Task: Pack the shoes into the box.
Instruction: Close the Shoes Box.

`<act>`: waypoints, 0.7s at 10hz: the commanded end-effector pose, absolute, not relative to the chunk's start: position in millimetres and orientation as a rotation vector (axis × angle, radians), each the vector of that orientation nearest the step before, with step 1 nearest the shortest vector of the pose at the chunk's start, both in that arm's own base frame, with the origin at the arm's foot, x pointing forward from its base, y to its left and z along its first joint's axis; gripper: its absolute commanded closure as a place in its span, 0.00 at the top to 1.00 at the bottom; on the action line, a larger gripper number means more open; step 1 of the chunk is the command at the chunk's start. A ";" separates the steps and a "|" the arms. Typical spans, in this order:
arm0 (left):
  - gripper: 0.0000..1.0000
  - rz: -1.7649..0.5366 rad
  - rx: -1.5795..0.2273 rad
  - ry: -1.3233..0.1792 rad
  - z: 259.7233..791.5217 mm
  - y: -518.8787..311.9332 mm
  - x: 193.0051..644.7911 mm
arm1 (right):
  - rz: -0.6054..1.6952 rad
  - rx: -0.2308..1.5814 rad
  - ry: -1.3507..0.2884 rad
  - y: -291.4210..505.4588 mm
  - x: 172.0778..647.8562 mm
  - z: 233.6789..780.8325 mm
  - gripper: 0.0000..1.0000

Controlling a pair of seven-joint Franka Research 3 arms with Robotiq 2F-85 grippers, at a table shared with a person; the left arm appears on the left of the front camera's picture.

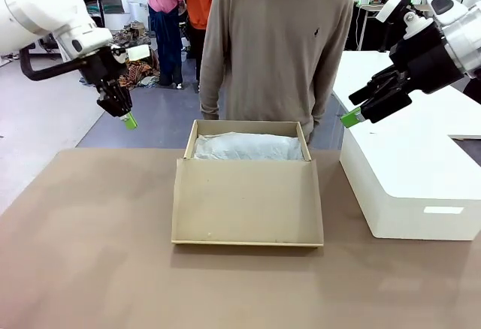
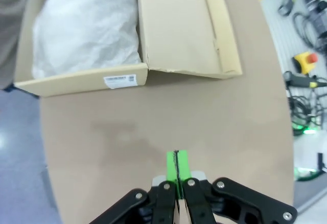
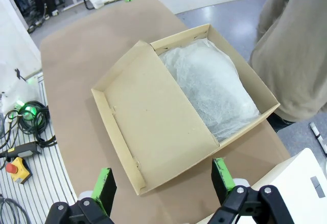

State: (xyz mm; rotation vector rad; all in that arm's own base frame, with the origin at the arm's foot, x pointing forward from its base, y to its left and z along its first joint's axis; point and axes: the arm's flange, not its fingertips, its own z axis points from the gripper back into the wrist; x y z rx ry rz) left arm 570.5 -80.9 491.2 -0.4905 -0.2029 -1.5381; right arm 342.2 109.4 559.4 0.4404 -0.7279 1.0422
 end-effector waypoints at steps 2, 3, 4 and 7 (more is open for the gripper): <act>0.00 -1.507 -0.649 -0.257 463.8 -74.4 571.3 | 1.062 0.468 -0.750 108.4 345.4 558.4 1.00; 0.00 -1.480 -0.697 -0.263 450.7 -73.5 571.1 | 1.062 0.468 -0.750 108.4 345.4 558.4 1.00; 0.00 -1.459 -0.712 -0.257 441.2 -73.5 570.3 | 1.062 0.468 -0.750 108.4 345.4 558.4 1.00; 0.00 -1.453 -0.689 -0.225 436.7 -76.1 573.8 | 1.062 0.468 -0.750 108.4 345.4 558.4 1.00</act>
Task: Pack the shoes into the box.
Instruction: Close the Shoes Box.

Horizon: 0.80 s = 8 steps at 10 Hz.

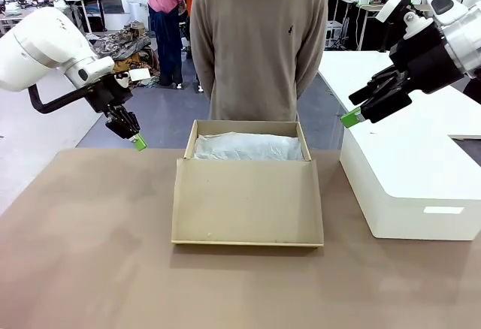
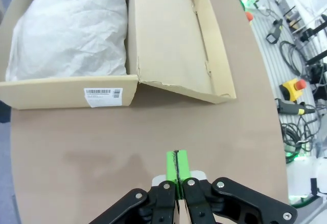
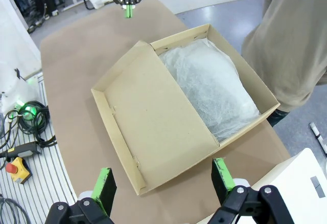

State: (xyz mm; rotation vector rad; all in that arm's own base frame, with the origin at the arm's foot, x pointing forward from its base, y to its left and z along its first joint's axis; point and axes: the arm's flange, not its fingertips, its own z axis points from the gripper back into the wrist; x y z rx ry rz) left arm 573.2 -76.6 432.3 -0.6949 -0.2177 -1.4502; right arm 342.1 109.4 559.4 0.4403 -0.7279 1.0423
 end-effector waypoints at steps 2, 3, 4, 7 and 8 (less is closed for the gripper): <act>0.00 -1.453 -0.689 -0.225 436.7 -76.1 573.8 | 1.062 0.468 -0.750 108.4 345.4 558.4 1.00; 0.00 -1.453 -0.689 -0.225 436.7 -76.1 573.8 | 1.062 0.468 -0.750 108.4 345.4 558.4 1.00; 0.00 -1.453 -0.689 -0.225 436.7 -76.1 573.8 | 1.062 0.468 -0.750 108.4 345.4 558.4 1.00; 0.00 -1.441 -0.754 -0.223 409.8 -81.4 582.2 | 1.062 0.468 -0.750 108.4 345.4 558.4 1.00; 0.00 -1.428 -0.777 -0.233 397.8 -82.8 582.3 | 1.062 0.468 -0.750 108.4 345.4 558.4 1.00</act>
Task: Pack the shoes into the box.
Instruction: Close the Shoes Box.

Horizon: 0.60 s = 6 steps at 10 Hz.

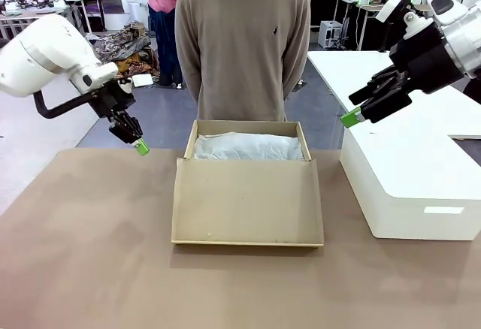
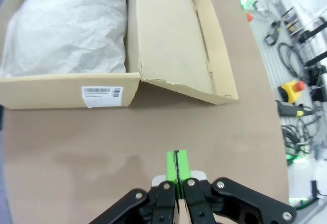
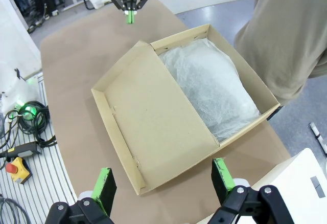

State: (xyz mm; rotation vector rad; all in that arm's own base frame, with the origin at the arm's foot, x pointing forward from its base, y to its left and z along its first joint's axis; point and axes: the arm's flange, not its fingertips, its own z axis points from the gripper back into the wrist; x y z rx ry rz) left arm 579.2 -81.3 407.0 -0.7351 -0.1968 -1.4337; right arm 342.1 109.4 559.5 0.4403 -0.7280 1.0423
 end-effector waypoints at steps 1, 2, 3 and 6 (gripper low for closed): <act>0.00 -1.414 -0.794 -0.245 385.1 -84.2 580.9 | 1.062 0.468 -0.750 108.4 345.4 558.4 1.00; 0.00 -1.410 -0.821 -0.240 373.1 -85.1 578.9 | 1.062 0.468 -0.750 108.4 345.4 558.4 1.00; 0.00 -1.392 -0.853 -0.235 361.4 -85.2 577.4 | 1.062 0.468 -0.750 108.4 345.4 558.4 1.00; 0.00 -1.360 -0.917 -0.223 330.0 -92.0 573.3 | 1.062 0.468 -0.750 108.4 345.4 558.4 1.00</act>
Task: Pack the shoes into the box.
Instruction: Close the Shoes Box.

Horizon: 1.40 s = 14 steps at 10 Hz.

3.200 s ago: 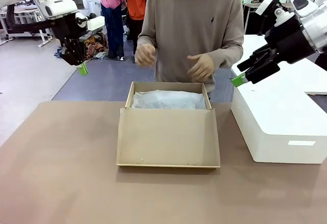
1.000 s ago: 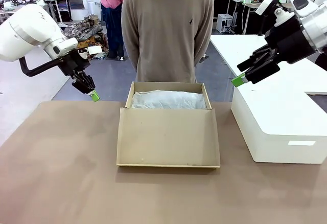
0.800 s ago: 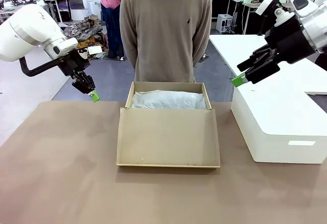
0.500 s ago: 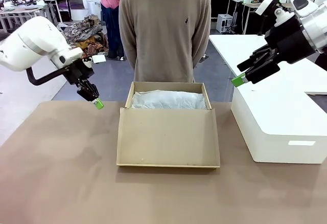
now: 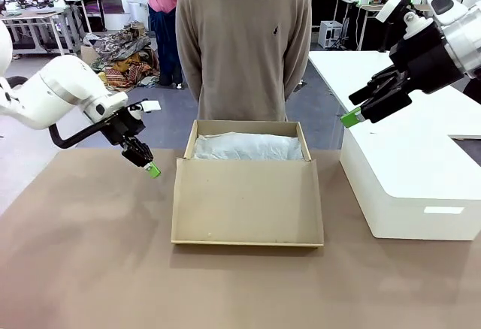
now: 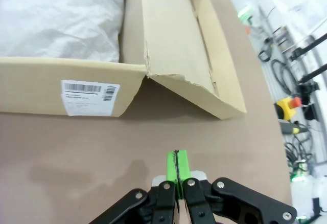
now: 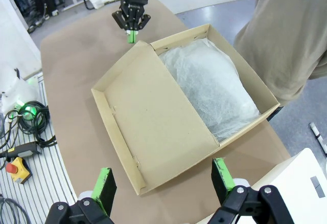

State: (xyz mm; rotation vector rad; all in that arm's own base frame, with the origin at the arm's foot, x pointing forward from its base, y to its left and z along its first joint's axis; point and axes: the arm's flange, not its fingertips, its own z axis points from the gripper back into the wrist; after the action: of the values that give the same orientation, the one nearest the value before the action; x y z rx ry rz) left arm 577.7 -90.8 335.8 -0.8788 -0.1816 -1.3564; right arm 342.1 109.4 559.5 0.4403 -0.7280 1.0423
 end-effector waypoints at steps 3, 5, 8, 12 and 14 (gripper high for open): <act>0.00 -1.341 -0.982 -0.213 306.5 -103.8 567.6 | 1.062 0.468 -0.750 108.4 345.4 558.4 1.00; 0.00 -1.333 -1.000 -0.220 297.2 -108.5 566.5 | 1.062 0.468 -0.750 108.4 345.4 558.4 1.00; 0.00 -1.323 -1.032 -0.226 281.7 -120.2 565.8 | 1.062 0.468 -0.750 108.4 345.4 558.4 1.00; 0.00 -1.329 -1.077 -0.216 269.5 -131.5 565.0 | 1.062 0.468 -0.750 108.4 345.4 558.4 1.00; 0.00 -1.330 -1.123 -0.207 267.4 -134.9 563.0 | 1.062 0.468 -0.750 108.4 345.4 558.4 1.00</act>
State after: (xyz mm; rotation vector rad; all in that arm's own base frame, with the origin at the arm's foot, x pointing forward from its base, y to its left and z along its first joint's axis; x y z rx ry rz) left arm 564.0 -135.7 266.5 -1.0738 -0.1720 -1.3243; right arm 342.1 109.4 559.5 0.4403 -0.7280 1.0423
